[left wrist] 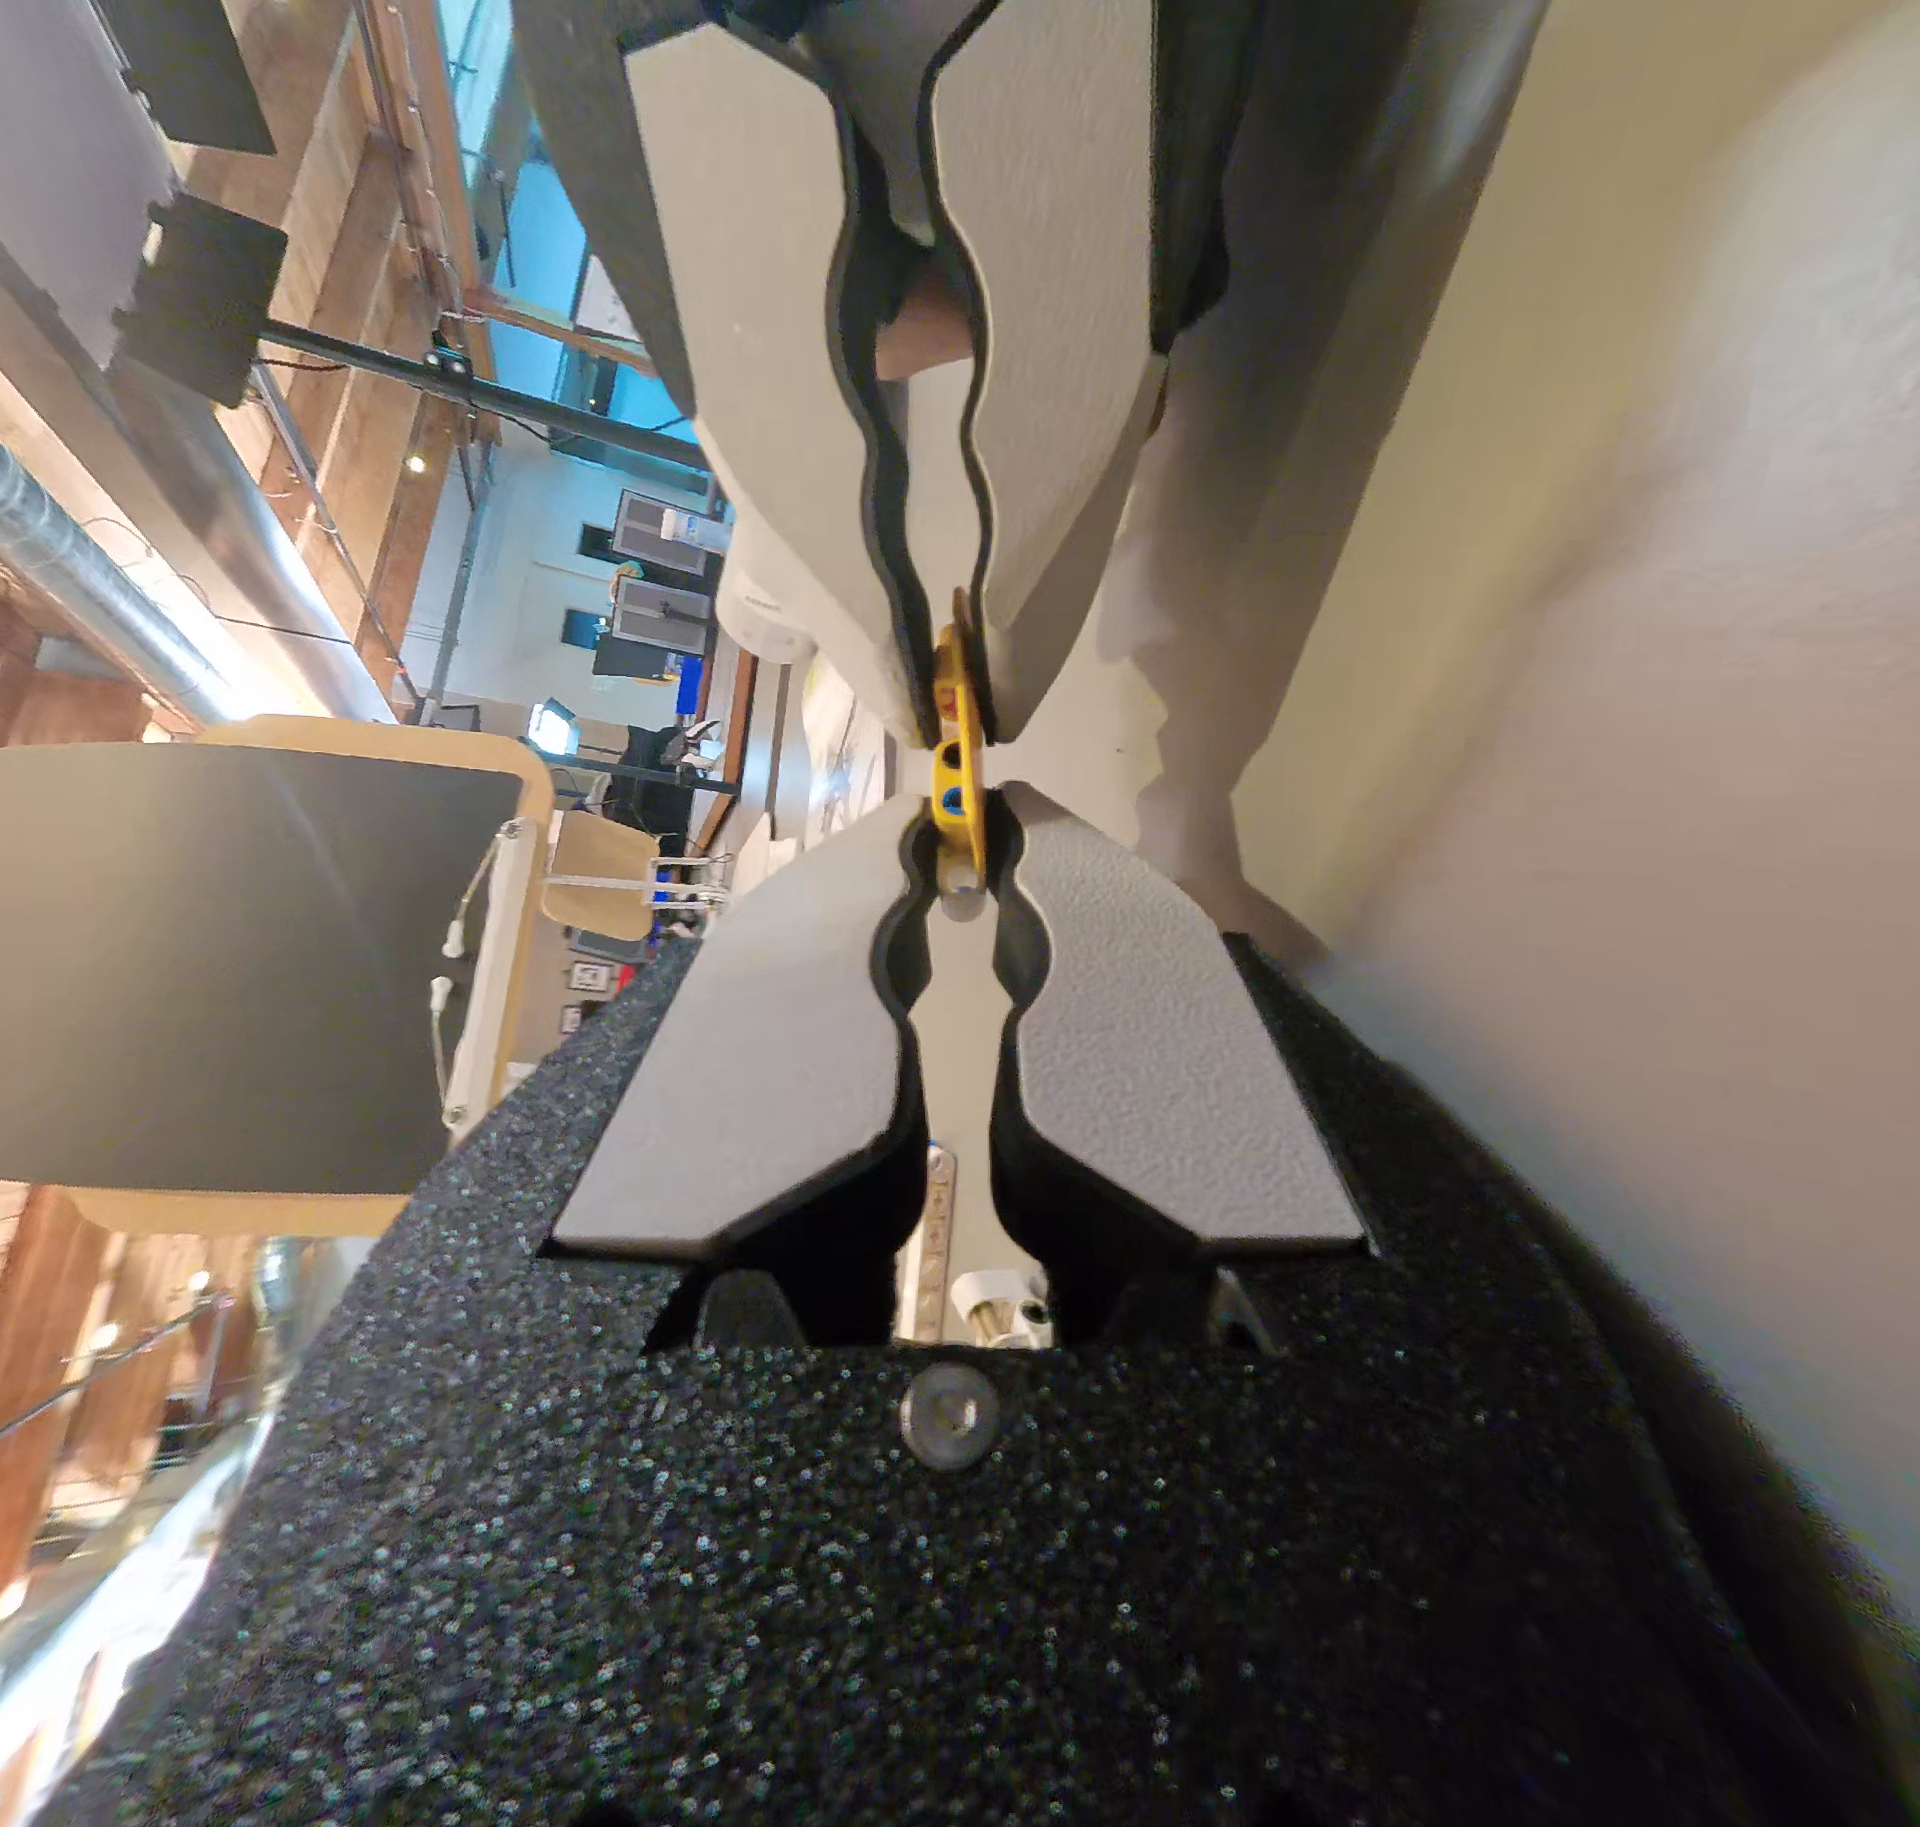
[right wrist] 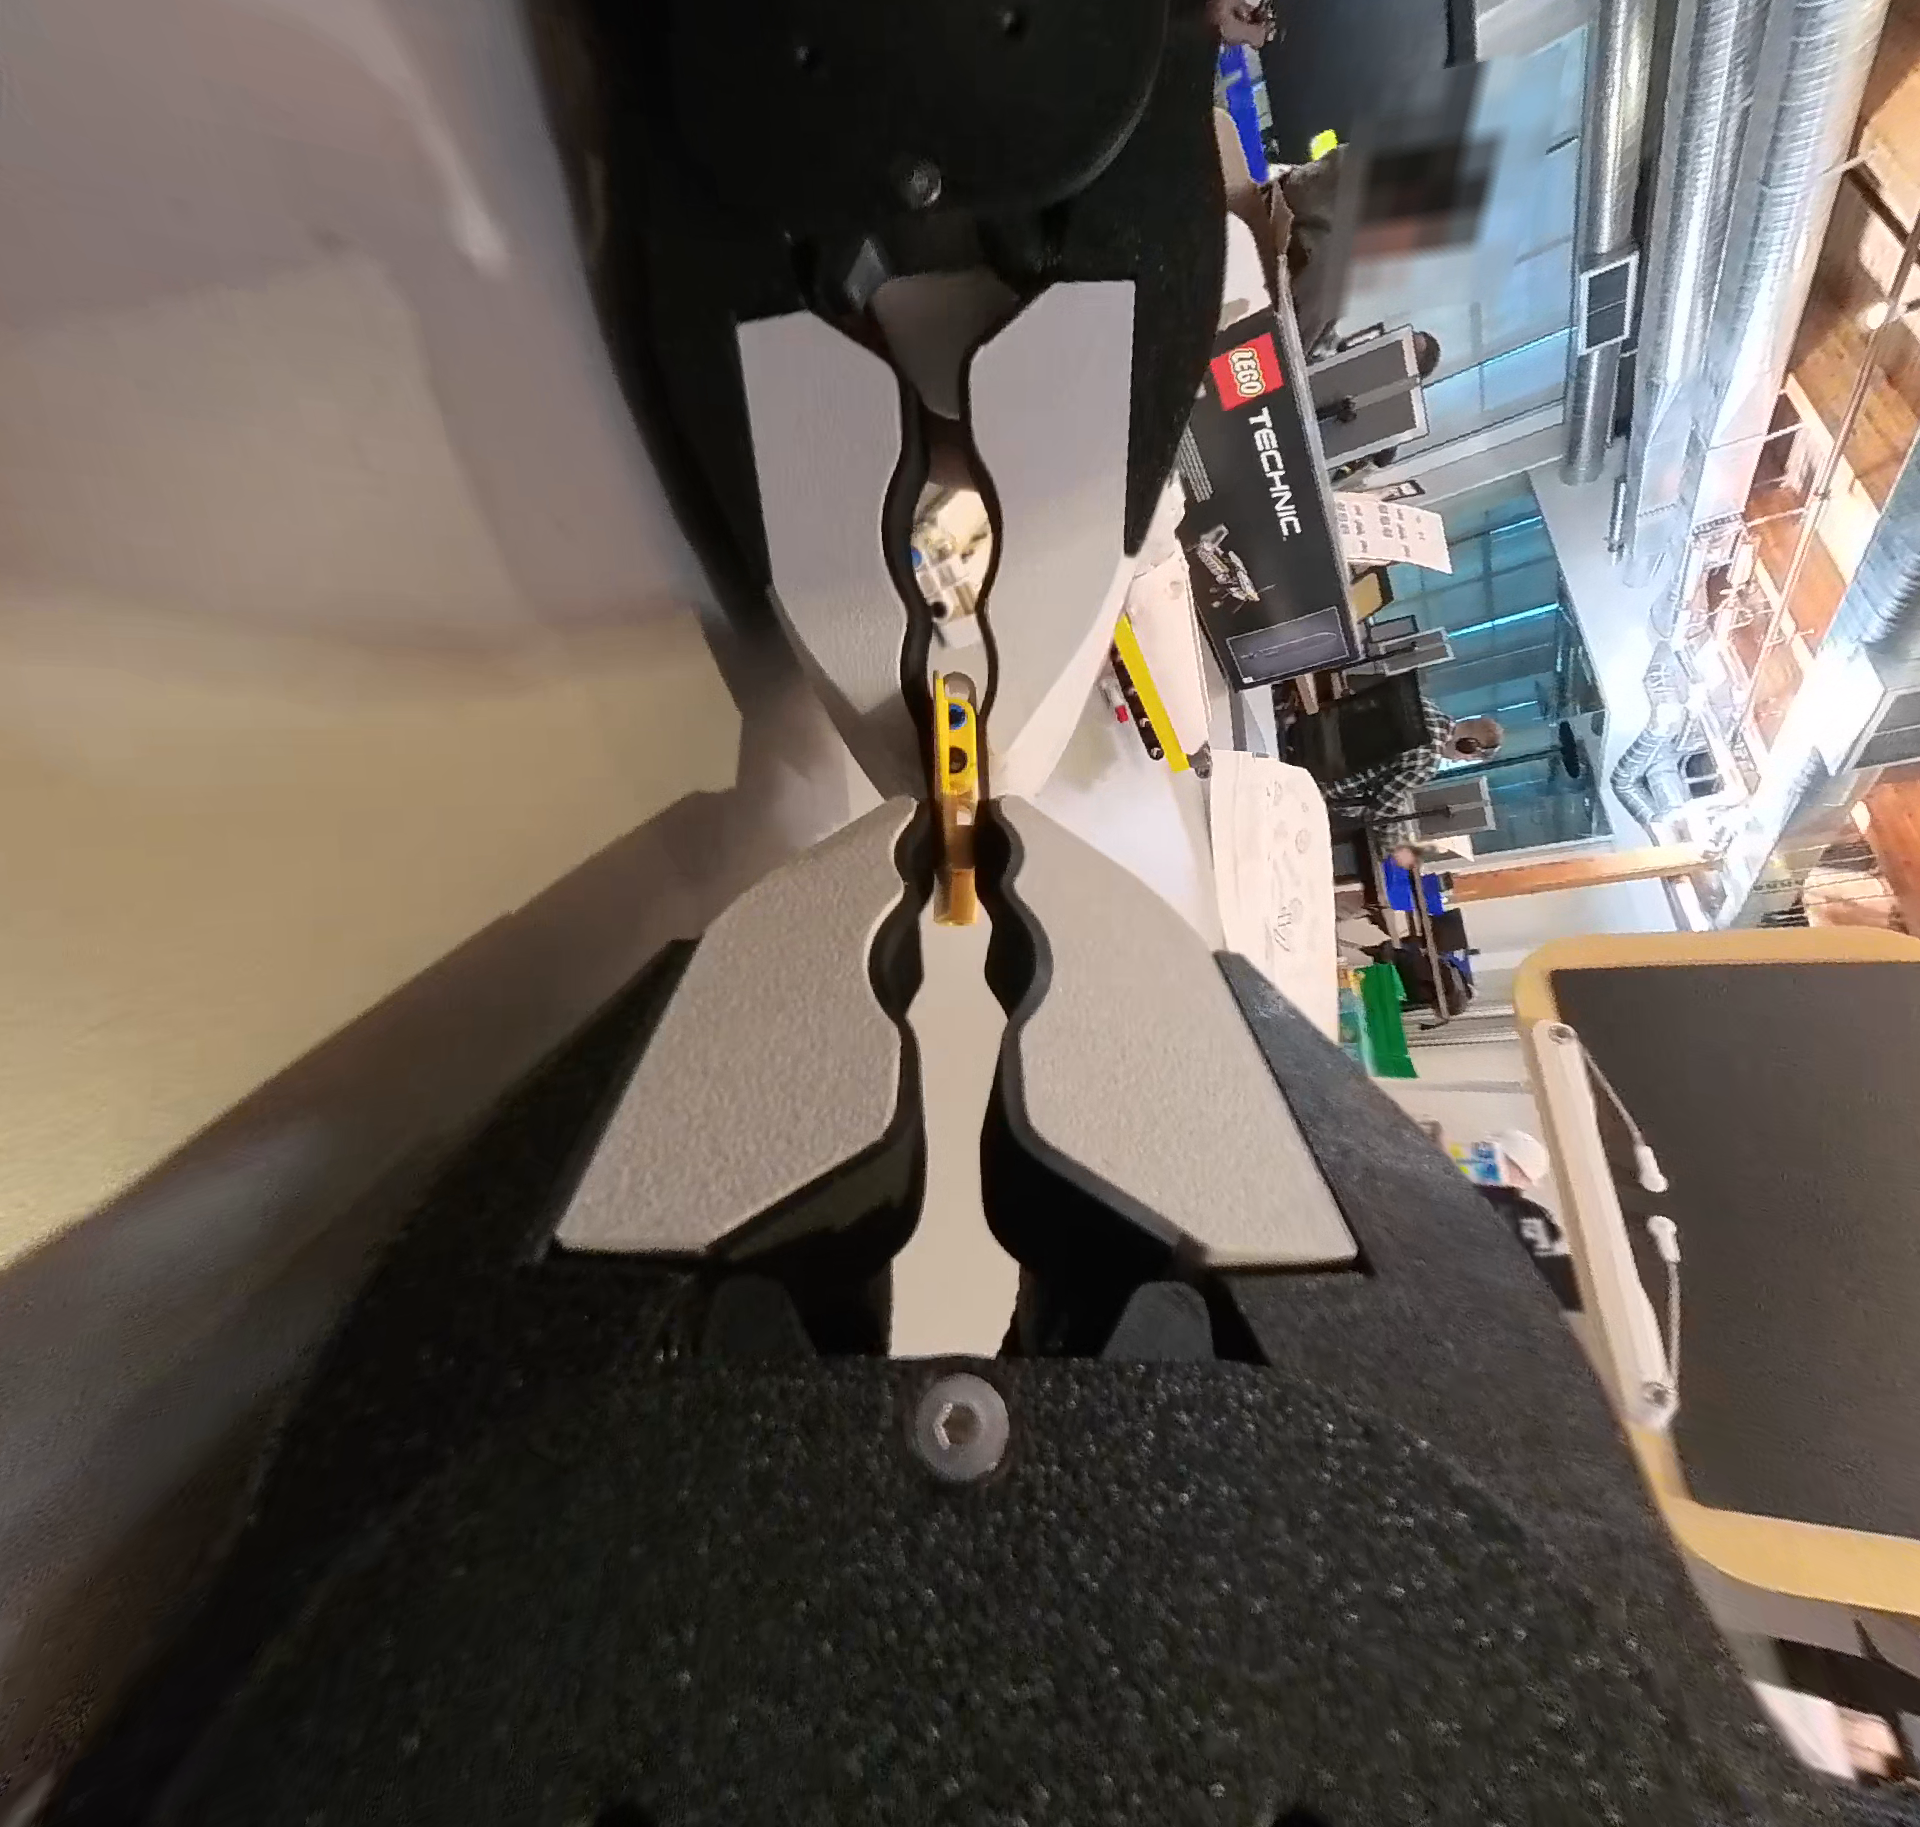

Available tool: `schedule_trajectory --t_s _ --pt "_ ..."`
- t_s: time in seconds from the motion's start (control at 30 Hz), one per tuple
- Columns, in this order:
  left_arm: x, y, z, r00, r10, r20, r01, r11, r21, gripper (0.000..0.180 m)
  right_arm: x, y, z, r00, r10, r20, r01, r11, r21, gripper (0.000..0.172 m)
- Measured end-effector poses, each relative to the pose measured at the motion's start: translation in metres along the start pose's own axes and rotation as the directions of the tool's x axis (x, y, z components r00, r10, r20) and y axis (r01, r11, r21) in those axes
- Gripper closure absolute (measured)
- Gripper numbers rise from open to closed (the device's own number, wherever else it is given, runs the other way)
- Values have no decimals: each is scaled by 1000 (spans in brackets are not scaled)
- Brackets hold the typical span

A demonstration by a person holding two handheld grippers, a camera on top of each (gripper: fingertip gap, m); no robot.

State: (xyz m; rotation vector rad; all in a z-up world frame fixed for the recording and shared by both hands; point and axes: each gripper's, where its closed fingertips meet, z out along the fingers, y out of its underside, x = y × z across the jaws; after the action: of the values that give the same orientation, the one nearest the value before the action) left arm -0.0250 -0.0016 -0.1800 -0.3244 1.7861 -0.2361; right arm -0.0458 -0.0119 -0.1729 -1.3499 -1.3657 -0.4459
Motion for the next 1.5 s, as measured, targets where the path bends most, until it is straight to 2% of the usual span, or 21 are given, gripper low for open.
schedule_trajectory --t_s 0.1,0.23,0.5,0.73,0.87,1.27,1.5 --pt "1 5 2 998 -59 -38 58 998 -31 171 1 6 5 999 48 7 -48 999 -14 164" --pt "-3 16 4 986 -155 -54 150 985 -82 171 8 6 8 997 -28 -73 24 998 -55 162" --pt "-1 21 3 994 -99 -40 92 985 -143 171 2 1 22 993 -80 -83 65 983 -171 159" --pt "-3 25 1 997 -72 -18 68 983 -171 171 4 2 25 991 -89 -97 67 976 -208 158" --pt "-3 28 1 997 -73 -23 67 981 -184 171 6 2 28 989 -105 -101 80 971 -227 165" --pt "0 11 -3 999 -37 -15 36 997 -71 170 -2 -4 9 996 -82 -28 80 994 -77 171" --pt "1 9 -2 999 -28 -19 27 998 -61 170 -3 -3 5 998 -68 -16 67 995 -71 171"
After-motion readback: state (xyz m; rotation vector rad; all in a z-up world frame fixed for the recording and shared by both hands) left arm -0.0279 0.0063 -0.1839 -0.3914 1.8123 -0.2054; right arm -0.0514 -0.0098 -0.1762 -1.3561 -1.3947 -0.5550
